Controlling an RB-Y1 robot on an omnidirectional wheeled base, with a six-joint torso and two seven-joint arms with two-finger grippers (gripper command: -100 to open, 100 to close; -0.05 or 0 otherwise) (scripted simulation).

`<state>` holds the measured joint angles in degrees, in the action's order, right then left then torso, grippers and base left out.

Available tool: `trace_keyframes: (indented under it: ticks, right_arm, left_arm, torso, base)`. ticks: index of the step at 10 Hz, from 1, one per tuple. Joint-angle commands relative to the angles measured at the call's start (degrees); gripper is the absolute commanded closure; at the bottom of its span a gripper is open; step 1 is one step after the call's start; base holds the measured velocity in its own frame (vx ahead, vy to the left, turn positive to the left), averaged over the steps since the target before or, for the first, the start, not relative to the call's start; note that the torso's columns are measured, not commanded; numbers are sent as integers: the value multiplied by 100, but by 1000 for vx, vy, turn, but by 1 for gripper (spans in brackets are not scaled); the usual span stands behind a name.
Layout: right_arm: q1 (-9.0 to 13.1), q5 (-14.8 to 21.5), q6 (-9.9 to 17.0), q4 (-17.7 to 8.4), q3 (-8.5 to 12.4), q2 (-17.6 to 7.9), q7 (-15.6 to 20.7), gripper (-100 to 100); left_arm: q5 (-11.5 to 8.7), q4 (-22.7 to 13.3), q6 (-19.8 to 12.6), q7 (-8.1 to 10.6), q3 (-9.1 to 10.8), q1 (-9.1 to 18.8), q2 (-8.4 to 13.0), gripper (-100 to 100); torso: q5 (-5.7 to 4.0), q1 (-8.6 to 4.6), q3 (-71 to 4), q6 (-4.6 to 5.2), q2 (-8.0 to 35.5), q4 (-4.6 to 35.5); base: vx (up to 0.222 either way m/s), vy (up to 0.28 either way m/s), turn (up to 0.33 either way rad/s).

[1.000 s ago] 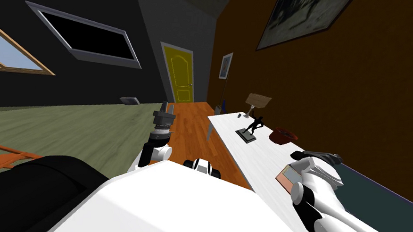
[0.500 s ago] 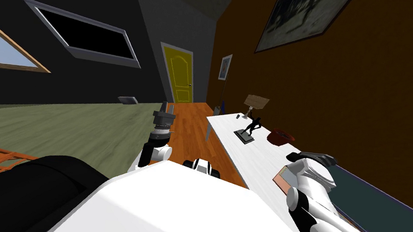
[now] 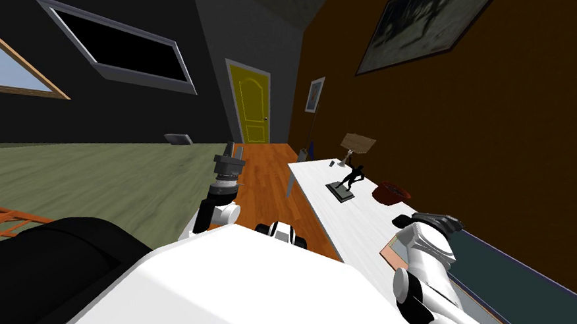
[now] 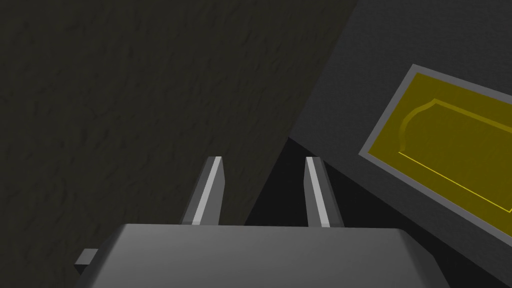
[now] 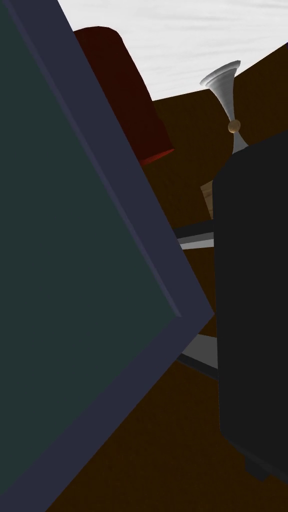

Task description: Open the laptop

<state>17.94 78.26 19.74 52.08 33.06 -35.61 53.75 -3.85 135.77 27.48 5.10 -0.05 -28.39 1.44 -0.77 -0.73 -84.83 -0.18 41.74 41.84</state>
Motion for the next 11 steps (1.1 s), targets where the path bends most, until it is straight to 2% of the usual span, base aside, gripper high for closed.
trace_keyframes:
  ticks: [1, 2, 3, 4, 5, 6, 8, 9, 10, 11]
  right_arm:
    - [-274, 371, 131, 258, -48, 278, -377, 100]
    - [-429, 418, 131, 511, -48, 407, -393, 100]
    - [-445, 615, 131, 532, -48, 469, -524, 100]
    - [-445, 615, 131, 532, -48, 469, -524, 100]
    - [-703, 880, 285, 901, -56, 659, -832, 100]
    - [-848, 1034, 285, 1117, -56, 789, -884, 100]
    - [-879, 1102, 285, 1171, -56, 896, -884, 100]
    - [-1124, 1413, 439, 1540, -64, 1083, -1229, 100]
    - [-1269, 1534, 439, 1806, -64, 1236, -1244, 100]
    - [-1313, 1588, 439, 1809, -64, 1323, -1244, 100]
  left_arm:
    - [0, 0, 0, 0, 0, 0, 0, 0]
    - [0, 0, 0, 0, 0, 0, 1, 0]
    - [0, 0, 0, 0, 0, 0, 0, 0]
    - [0, 0, 0, 0, 0, 0, 0, 0]
    - [0, 0, 0, 0, 0, 0, 0, 0]
    - [0, 0, 0, 0, 0, 0, 0, 0]
    - [0, 0, 0, 0, 0, 0, 0, 0]
    - [0, 0, 0, 0, 0, 0, 0, 0]
    - [0, 0, 0, 0, 0, 0, 0, 0]
    - [0, 0, 0, 0, 0, 0, 0, 0]
  torso:
    - [-1, -3, 3, 5, 4, 1]
    - [-8, -12, 4, 10, 3, -2]
    - [-21, -24, 2, 7, -2, -9]
    - [-28, -32, 1, 16, -4, -12]
    - [-30, -32, 5, 23, 1, -11]
    - [-29, -43, 3, 21, -4, -11]
    - [-46, -58, 4, 25, -4, -17]
    - [-46, -56, 6, 25, -2, -17]
    - [-44, -59, 5, 25, -5, -16]
    - [-40, -60, 1, 22, -10, -15]
  base:
    - [32, -43, 37]
    - [37, -62, 10]
    - [23, -33, 17]
    - [13, -5, 12]
    - [43, -35, 21]
    - [44, -54, 19]
    - [10, -19, 2]
    - [27, -47, 25]
    - [40, -59, 18]
    - [19, -27, -1]
